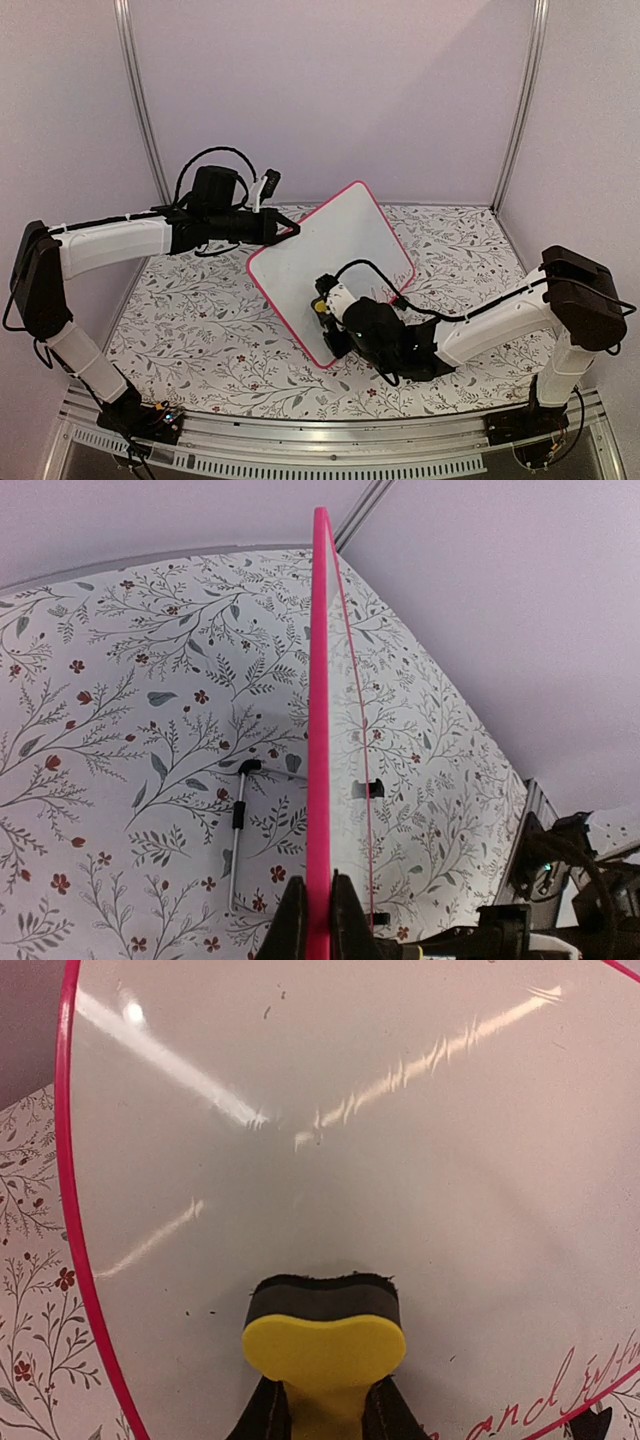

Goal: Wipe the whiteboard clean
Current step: Erase the whiteboard at the center of the board.

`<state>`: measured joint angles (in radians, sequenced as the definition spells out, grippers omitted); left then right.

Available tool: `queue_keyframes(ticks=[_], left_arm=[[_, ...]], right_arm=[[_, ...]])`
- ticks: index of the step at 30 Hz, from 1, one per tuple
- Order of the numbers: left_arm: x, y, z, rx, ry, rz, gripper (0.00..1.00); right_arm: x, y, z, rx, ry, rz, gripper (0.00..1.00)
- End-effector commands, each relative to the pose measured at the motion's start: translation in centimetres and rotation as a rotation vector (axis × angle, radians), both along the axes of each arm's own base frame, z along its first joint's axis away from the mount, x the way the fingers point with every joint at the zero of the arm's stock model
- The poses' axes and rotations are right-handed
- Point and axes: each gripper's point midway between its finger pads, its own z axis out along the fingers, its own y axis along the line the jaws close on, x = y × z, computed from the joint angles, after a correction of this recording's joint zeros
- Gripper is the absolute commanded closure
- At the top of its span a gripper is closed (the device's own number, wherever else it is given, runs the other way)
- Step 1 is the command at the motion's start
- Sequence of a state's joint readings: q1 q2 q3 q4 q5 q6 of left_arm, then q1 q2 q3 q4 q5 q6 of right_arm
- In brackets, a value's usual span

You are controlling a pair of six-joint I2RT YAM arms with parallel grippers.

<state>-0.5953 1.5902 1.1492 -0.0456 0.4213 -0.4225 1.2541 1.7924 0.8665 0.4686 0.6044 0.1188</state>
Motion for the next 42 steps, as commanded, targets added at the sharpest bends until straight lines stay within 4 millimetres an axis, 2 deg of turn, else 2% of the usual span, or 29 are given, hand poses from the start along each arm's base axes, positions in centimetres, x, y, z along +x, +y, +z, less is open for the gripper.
queue_keyframes(ticks=[1, 6, 10, 12, 15, 23, 27, 32, 38, 42], left_arm=[[-1.4, 0.2, -4.6, 0.112, 0.075, -0.034, 1.0], [-1.4, 0.0, -4.9, 0.111, 0.081, -0.039, 1.0], [-1.4, 0.1, -4.8, 0.111, 0.079, -0.037, 1.0], [-1.4, 0.1, -4.9, 0.114, 0.08, -0.034, 1.0], [-1.4, 0.1, -5.0, 0.113, 0.083, -0.037, 1.0], [-1.4, 0.2, -4.7, 0.113, 0.076, -0.033, 1.0], [-1.4, 0.1, -4.8, 0.114, 0.078, -0.035, 1.0], [-1.4, 0.1, -4.7, 0.111, 0.076, -0.036, 1.0], [-1.5, 0.0, -4.7, 0.106, 0.081, -0.042, 1.0], [-1.5, 0.0, -4.8, 0.106, 0.085, -0.042, 1.0]], right_arm=[[-0.8, -0.4, -1.3, 0.004, 0.043, 0.031, 0.86], [-3.0, -0.7, -2.8, -0.005, 0.082, 0.075, 0.86], [-3.4, -1.6, -4.3, -0.03, 0.108, 0.056, 0.86], [-3.3, -1.8, -4.3, -0.027, 0.107, 0.044, 0.86], [-2.7, -1.7, -3.2, -0.024, 0.075, 0.016, 0.86], [0.7, -0.6, 1.8, 0.044, -0.006, -0.052, 0.85], [1.4, 0.0, 2.5, 0.031, -0.032, -0.048, 0.85], [1.3, -0.9, -0.4, -0.029, 0.003, -0.057, 0.85], [0.0, -4.2, -4.6, -0.064, 0.101, -0.096, 0.86], [-0.8, -5.8, -6.0, -0.065, 0.146, -0.109, 0.86]])
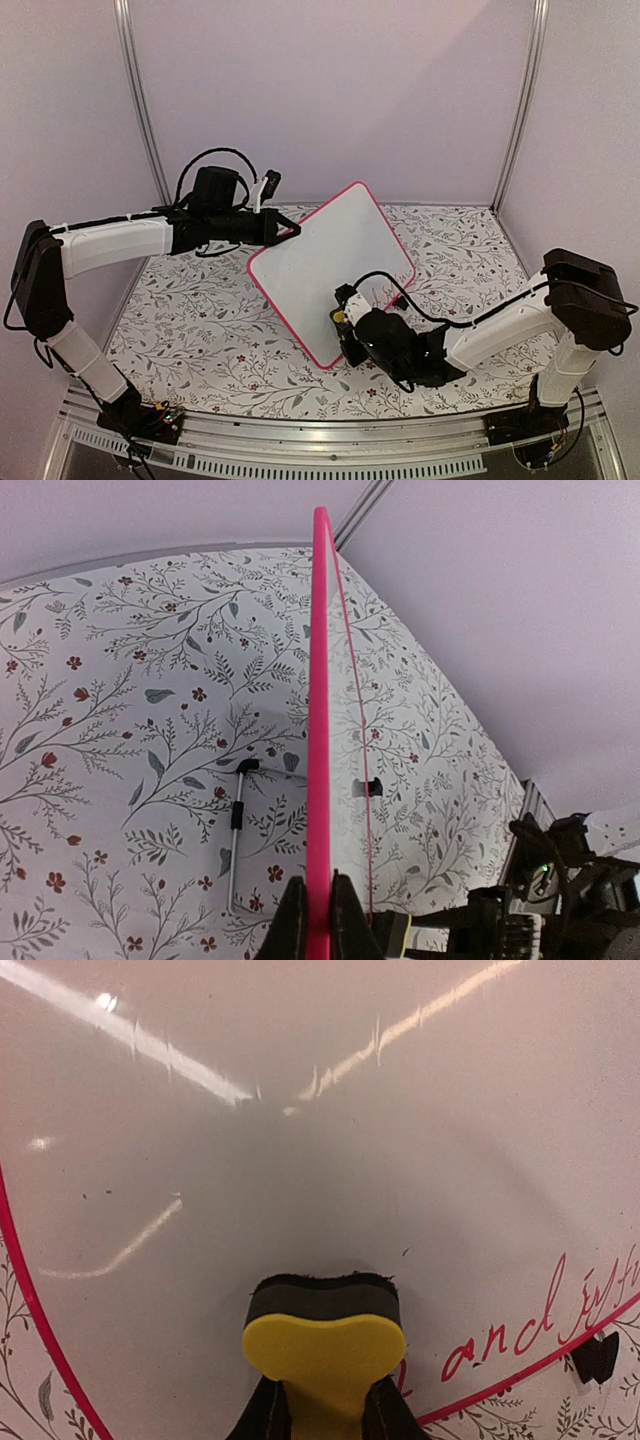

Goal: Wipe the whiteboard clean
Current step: Erase the whiteboard at the center of the board.

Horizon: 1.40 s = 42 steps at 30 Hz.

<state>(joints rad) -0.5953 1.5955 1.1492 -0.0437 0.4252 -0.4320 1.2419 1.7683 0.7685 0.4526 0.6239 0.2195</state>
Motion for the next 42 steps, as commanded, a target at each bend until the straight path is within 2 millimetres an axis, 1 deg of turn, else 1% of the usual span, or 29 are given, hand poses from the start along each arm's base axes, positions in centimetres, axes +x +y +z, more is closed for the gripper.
queue_keyframes(ticks=[1, 3, 5, 10, 12, 14, 16, 18, 20, 23, 24, 27, 30, 32, 36, 39, 42], left_arm=[[-1.5, 0.1, -4.6, 0.108, 0.073, -0.044, 1.0], [-1.5, 0.1, -4.7, 0.109, 0.075, -0.043, 1.0], [-1.6, 0.0, -4.7, 0.11, 0.073, -0.043, 1.0], [-1.5, 0.1, -4.7, 0.114, 0.071, -0.04, 1.0], [-1.5, 0.1, -4.7, 0.114, 0.069, -0.038, 1.0], [-1.5, 0.1, -4.6, 0.115, 0.067, -0.038, 1.0], [-1.5, 0.1, -4.5, 0.112, 0.066, -0.039, 1.0], [-1.5, 0.2, -4.5, 0.112, 0.067, -0.038, 1.0], [-1.5, 0.1, -4.4, 0.11, 0.066, -0.04, 1.0], [-1.5, 0.1, -4.3, 0.108, 0.065, -0.042, 1.0], [-1.5, 0.1, -4.3, 0.107, 0.065, -0.043, 1.0], [-1.5, 0.1, -4.4, 0.107, 0.067, -0.043, 1.0], [-1.5, 0.1, -4.4, 0.106, 0.067, -0.042, 1.0], [-1.6, 0.1, -4.4, 0.107, 0.068, -0.043, 1.0], [-1.5, 0.1, -4.3, 0.106, 0.065, -0.041, 1.0], [-1.5, 0.2, -4.3, 0.107, 0.064, -0.038, 1.0], [-1.5, 0.2, -4.4, 0.109, 0.066, -0.038, 1.0]], right_arm=[[-0.6, -2.7, -3.2, -0.052, 0.082, -0.042, 0.86], [-0.5, -2.6, -3.1, -0.05, 0.078, -0.046, 0.86], [-0.2, -2.1, -2.3, -0.037, 0.061, -0.048, 0.86], [1.2, 0.3, 1.1, -0.002, -0.017, -0.029, 0.86], [1.9, 1.0, 2.4, 0.009, -0.043, -0.029, 0.86], [2.4, 1.3, 3.3, 0.013, -0.063, -0.029, 0.85], [2.7, 1.4, 3.7, 0.011, -0.073, -0.027, 0.86], [2.8, 1.4, 3.6, 0.002, -0.075, -0.023, 0.86], [2.6, 1.0, 2.7, -0.015, -0.063, -0.021, 0.86], [2.1, -0.1, 0.6, -0.045, -0.026, -0.03, 0.86], [1.8, -0.6, -0.4, -0.054, -0.004, -0.034, 0.86], [1.1, -2.1, -2.4, -0.062, 0.047, -0.053, 0.86], [0.7, -3.3, -3.4, -0.065, 0.072, -0.071, 0.86], [0.5, -3.5, -3.4, -0.053, 0.081, -0.075, 0.86], [0.9, -2.6, -2.7, -0.038, 0.07, -0.069, 0.87], [1.5, -1.2, -1.0, -0.019, 0.035, -0.059, 0.86], [2.1, 0.3, 1.3, 0.012, -0.008, -0.043, 0.86]])
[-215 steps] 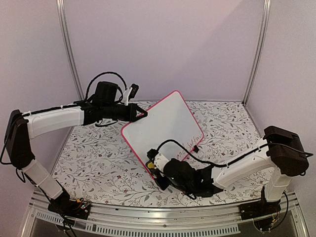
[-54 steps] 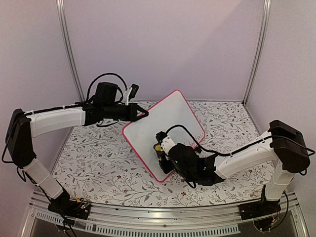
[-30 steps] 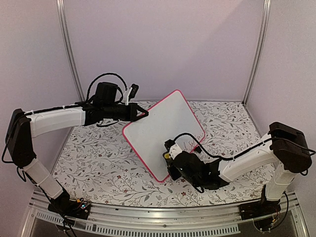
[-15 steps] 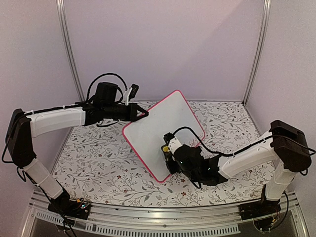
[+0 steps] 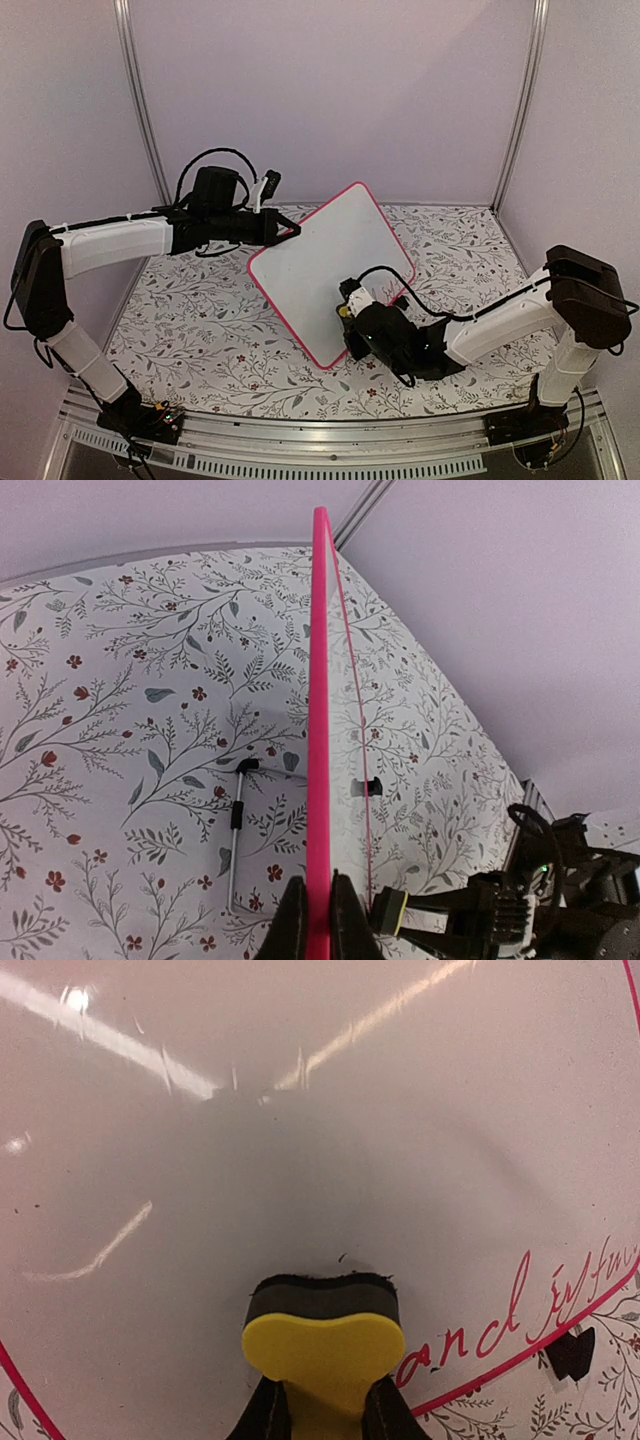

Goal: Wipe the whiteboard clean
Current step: Erase the whiteboard at the center of the board.

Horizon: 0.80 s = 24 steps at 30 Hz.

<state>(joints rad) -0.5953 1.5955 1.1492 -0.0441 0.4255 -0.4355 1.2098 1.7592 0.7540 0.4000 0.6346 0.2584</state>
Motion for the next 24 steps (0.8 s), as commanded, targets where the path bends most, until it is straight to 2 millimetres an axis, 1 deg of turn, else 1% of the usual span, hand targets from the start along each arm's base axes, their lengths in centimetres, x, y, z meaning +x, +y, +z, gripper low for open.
queue_keyframes(ticks=[1, 4, 7, 9, 12, 15, 18, 21, 24], left_arm=[[-1.5, 0.1, -4.4, 0.111, 0.062, -0.04, 1.0], [-1.5, 0.1, -4.4, 0.109, 0.065, -0.043, 1.0], [-1.5, 0.1, -4.2, 0.106, 0.059, -0.042, 1.0], [-1.5, 0.1, -4.1, 0.105, 0.056, -0.044, 1.0], [-1.5, 0.1, -4.0, 0.104, 0.055, -0.045, 1.0], [-1.6, 0.1, -4.1, 0.105, 0.058, -0.044, 1.0], [-1.6, 0.1, -4.1, 0.104, 0.061, -0.044, 1.0], [-1.7, 0.0, -4.1, 0.102, 0.06, -0.048, 1.0], [-1.6, 0.1, -4.1, 0.104, 0.06, -0.044, 1.0]], right_arm=[[1.3, 2.5, 3.1, 0.045, -0.054, 0.022, 0.86], [1.5, 3.4, 4.7, 0.067, -0.078, 0.043, 0.86], [1.4, 3.4, 4.6, 0.064, -0.075, 0.052, 0.86], [1.1, 3.0, 3.6, 0.051, -0.055, 0.051, 0.86], [0.6, 2.0, 1.1, 0.028, -0.003, 0.038, 0.86], [0.0, 0.4, -1.4, 0.002, 0.043, 0.013, 0.86], [-0.5, -1.0, -2.8, -0.005, 0.074, -0.013, 0.86], [-0.6, -1.6, -3.1, -0.004, 0.081, -0.025, 0.86], [-0.2, -1.0, -1.9, 0.005, 0.055, -0.022, 0.86]])
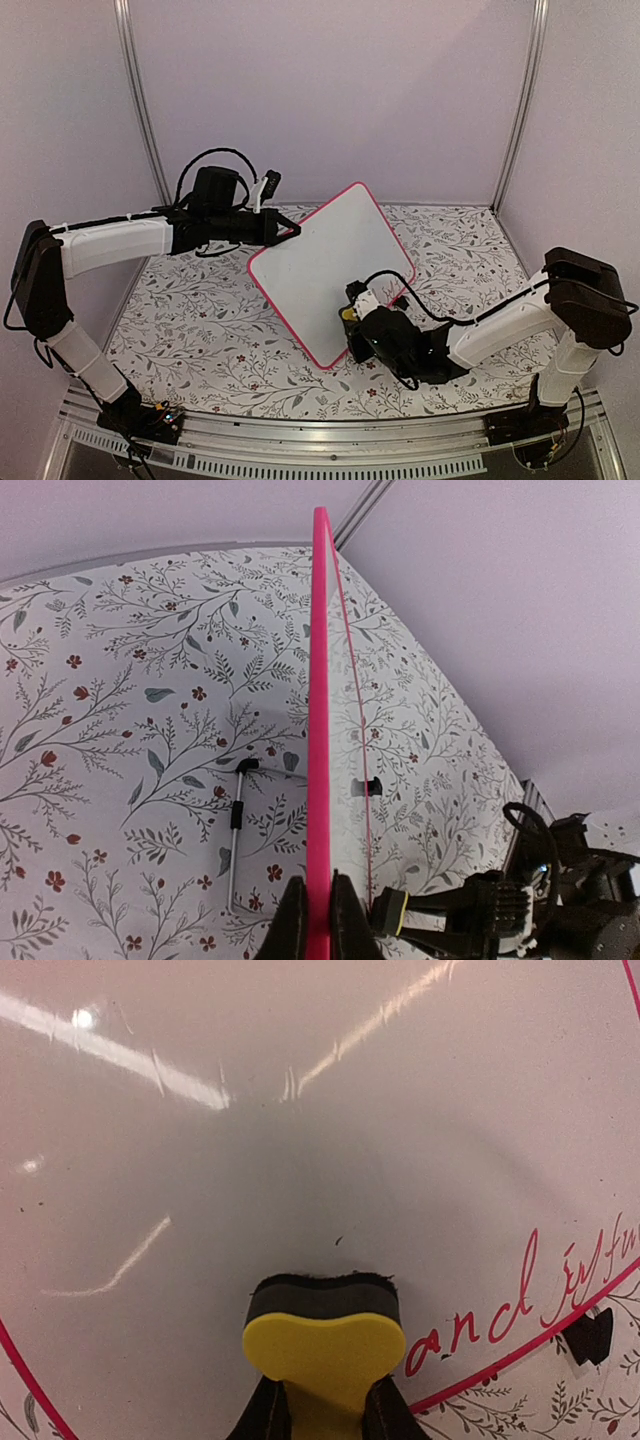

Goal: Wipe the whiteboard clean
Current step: Erase the whiteboard at the center of the board.

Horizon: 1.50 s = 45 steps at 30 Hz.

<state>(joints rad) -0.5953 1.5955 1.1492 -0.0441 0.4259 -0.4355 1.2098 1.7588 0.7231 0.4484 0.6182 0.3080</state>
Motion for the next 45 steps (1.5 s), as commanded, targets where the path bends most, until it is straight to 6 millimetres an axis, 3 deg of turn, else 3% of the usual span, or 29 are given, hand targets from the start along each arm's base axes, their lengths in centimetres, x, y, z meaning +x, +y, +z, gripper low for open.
queue_keyframes(ticks=[1, 8, 13, 16, 23, 28, 33, 41, 45], left_arm=[[-1.6, 0.1, -4.2, 0.106, 0.058, -0.043, 1.0], [-1.6, 0.2, -4.0, 0.106, 0.054, -0.041, 1.0], [-1.6, 0.1, -3.8, 0.102, 0.051, -0.044, 1.0], [-1.6, 0.2, -3.7, 0.101, 0.05, -0.045, 1.0], [-1.6, 0.1, -3.8, 0.099, 0.054, -0.046, 1.0], [-1.7, 0.1, -3.8, 0.098, 0.058, -0.047, 1.0], [-1.7, 0.2, -3.8, 0.1, 0.054, -0.045, 1.0], [-1.7, 0.1, -3.8, 0.1, 0.055, -0.045, 1.0], [-1.7, 0.1, -3.7, 0.098, 0.054, -0.045, 1.0]], right_arm=[[0.3, -0.5, -1.0, -0.05, 0.02, -0.011, 0.86], [2.2, 2.0, 4.0, -0.03, -0.098, 0.009, 0.86], [3.1, 2.1, 5.6, -0.011, -0.119, 0.015, 0.85], [3.0, 1.7, 4.2, -0.029, -0.096, 0.014, 0.86], [1.5, -1.4, -1.7, -0.084, 0.018, -0.02, 0.86], [0.9, -2.7, -2.8, -0.075, 0.053, -0.043, 0.86], [1.5, -1.5, -0.6, -0.049, 0.012, -0.032, 0.86], [3.2, 1.8, 6.5, 0.009, -0.124, 0.007, 0.86], [3.7, 1.8, 6.7, -0.009, -0.141, 0.009, 0.85]])
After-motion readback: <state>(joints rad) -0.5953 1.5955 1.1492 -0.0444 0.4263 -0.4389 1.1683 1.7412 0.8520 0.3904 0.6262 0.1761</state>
